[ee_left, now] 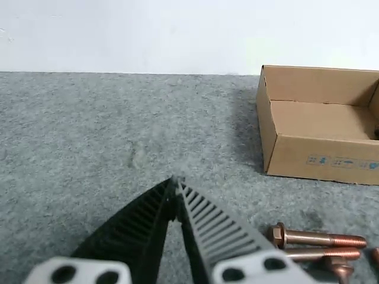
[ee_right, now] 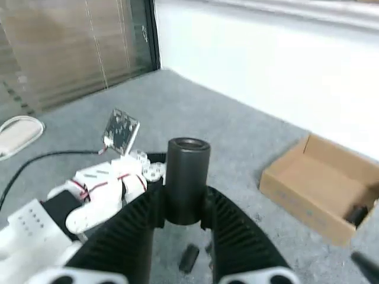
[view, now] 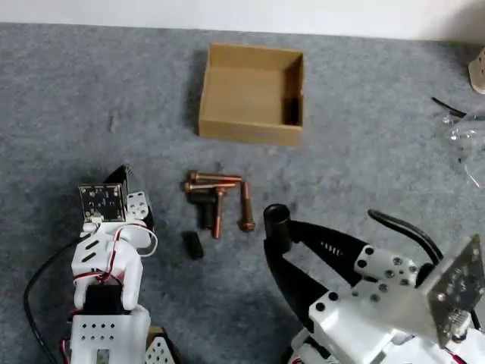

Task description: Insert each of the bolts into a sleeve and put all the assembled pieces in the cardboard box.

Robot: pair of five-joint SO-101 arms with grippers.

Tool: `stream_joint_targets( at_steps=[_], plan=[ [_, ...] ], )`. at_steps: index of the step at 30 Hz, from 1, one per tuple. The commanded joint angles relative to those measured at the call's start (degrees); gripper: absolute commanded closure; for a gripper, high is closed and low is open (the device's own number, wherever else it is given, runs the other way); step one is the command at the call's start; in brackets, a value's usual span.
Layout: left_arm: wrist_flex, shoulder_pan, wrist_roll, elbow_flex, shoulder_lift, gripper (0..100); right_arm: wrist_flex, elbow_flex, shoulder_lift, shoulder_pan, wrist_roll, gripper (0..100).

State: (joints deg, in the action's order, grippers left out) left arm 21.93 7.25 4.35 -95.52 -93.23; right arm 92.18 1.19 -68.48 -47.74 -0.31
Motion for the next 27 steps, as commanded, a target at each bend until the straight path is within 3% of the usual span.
stream_joint_targets(
  at_steps=[1,11,20,27],
  plan=[
    [0.0,0.6,0.2,0.7,-0.6,99,0.0,1.6,-0.2,-0.7,0.8,99.5],
    [0.0,0.6,0.2,0.7,-0.6,99,-0.3,1.2,-4.5,-0.5,0.8,99.5],
    [0.0,0.7,0.2,0.7,-0.6,99,-6.3,-10.4,-8.3,-0.7,0.8,99.5],
    [0.0,0.7,0.2,0.7,-0.6,99,-7.3,-11.0,-13.3,-0.7,2.2,99.4]
  ],
)
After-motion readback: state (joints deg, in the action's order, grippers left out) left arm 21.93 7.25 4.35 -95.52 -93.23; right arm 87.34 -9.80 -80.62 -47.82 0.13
